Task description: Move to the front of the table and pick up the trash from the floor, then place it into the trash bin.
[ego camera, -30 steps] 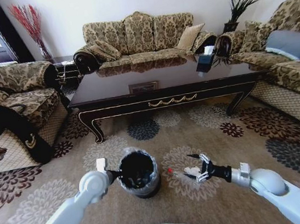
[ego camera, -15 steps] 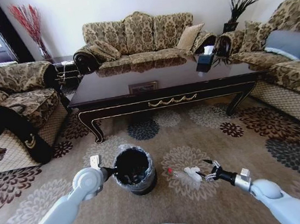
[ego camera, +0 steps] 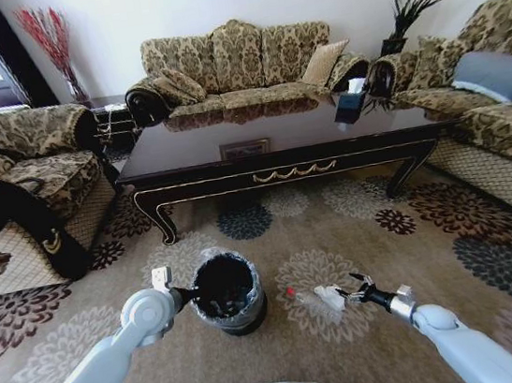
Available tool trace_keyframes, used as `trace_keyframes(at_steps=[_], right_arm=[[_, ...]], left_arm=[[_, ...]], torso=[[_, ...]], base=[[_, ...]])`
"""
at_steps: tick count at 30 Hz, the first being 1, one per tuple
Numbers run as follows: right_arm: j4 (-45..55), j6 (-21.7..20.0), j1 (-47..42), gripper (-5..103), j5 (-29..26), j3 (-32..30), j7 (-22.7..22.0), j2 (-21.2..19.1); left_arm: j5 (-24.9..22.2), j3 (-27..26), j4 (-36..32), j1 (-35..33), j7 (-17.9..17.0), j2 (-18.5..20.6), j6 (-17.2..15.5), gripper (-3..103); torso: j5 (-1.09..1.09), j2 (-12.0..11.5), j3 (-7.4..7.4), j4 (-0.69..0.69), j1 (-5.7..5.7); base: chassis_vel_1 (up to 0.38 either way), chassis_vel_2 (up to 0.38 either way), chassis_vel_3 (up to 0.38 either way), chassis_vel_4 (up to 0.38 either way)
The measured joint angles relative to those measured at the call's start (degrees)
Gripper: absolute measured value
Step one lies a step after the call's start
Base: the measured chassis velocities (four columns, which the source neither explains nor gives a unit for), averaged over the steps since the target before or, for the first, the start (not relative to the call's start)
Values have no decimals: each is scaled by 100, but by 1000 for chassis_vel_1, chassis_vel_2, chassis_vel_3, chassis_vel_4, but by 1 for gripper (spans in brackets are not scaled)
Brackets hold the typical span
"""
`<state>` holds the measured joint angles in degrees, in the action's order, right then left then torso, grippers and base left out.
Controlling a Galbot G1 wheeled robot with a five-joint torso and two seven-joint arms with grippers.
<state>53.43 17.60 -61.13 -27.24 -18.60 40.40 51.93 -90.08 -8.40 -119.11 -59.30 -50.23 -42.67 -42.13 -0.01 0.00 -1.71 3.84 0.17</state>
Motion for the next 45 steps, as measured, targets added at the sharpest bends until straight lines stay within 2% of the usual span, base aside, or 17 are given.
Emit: trace_keyframes(at_steps=[2, 3, 9, 14, 16, 17, 18, 20, 23, 26, 27, 30, 33, 38, 39, 41, 45], right_arm=[[-126, 28, 57, 101, 34, 6, 5, 41], [-242, 46, 107, 97, 56, 10, 6, 74], [-802, 67, 384, 101, 101, 99, 51, 246], [-886, 68, 417, 93, 186, 173, 148, 332], [-922, 73, 433, 93, 214, 188, 157, 353], [-1002, 91, 471, 85, 271, 209, 183, 388], [-1068, 109, 508, 85, 307, 216, 218, 415], [-1175, 138, 581, 77, 359, 228, 264, 461], [-1241, 155, 633, 71, 394, 253, 281, 492], [-1256, 169, 649, 55, 425, 272, 287, 511], [-1256, 169, 649, 55, 425, 272, 287, 511], [-1257, 186, 626, 38, 450, 266, 287, 524], [-1223, 190, 598, 33, 451, 261, 287, 513], [-1145, 192, 551, 12, 444, 232, 278, 488], [-1128, 193, 540, 12, 441, 226, 276, 484], [-1073, 193, 506, 3, 429, 213, 272, 472], [-1012, 193, 463, 1, 416, 200, 272, 458]], left_arm=[[-3, 0, 6, 1, 0, 6, 0, 0], [-4, 0, 10, 3, 0, 17, 0, 0], [-48, 55, 24, 58, -40, 63, -1, 0], [-55, 66, 33, 58, -65, 66, -1, 0], [-55, 66, 33, 49, -71, 72, -1, 0], [-55, 67, 33, 37, -89, 87, -1, 0], [-54, 67, 33, 31, -97, 98, -1, 0], [-55, 67, 33, 31, -107, 114, -1, 0], [-57, 60, 30, 32, -115, 134, -1, 0], [-67, 36, 23, 30, -118, 145, -1, 0], [-67, 36, 23, 30, -118, 145, -1, 0], [-67, 30, 23, 3, -124, 112, -1, 0], [-64, 30, 23, -3, -126, 94, -1, 0], [-59, 30, 23, 0, -127, 81, -1, 0], [-59, 30, 23, 0, -127, 81, -1, 0], [-57, 32, 23, 0, -124, 82, -1, 0], [-47, 35, 18, -12, -119, 77, -1, 0]], torso=[[0, 0, 0, 0, 0], [0, 0, 0, 0, 0], [0, 0, 0, 0, 0], [0, 0, 0, 0, 0], [0, 0, 0, 0, 0], [0, 0, 0, 0, 0], [1, 0, 0, 0, 0], [0, 0, 0, 0, 0], [1, 0, 0, 0, 0], [0, 0, 0, 0, 0], [0, 0, 0, 0, 0], [0, 0, 0, 0, 0], [1, 0, 0, 0, 0], [0, 0, 0, 0, 0], [1, 0, 0, 0, 0], [1, 0, 0, 0, 0], [1, 0, 0, 0, 0]], base=[[0, 0, 0, 0], [0, 0, 0, 0], [0, 0, 0, 0], [0, 0, 0, 0], [0, 0, 0, 0], [0, 0, 0, 0], [0, 0, 0, 0], [0, 0, 0, 0], [0, 0, 0, 0], [0, 0, 0, 0], [0, 0, 0, 0], [0, 0, 0, 0], [0, 0, 0, 0], [0, 0, 0, 0], [0, 0, 0, 0], [0, 0, 0, 0], [0, 0, 0, 0]])
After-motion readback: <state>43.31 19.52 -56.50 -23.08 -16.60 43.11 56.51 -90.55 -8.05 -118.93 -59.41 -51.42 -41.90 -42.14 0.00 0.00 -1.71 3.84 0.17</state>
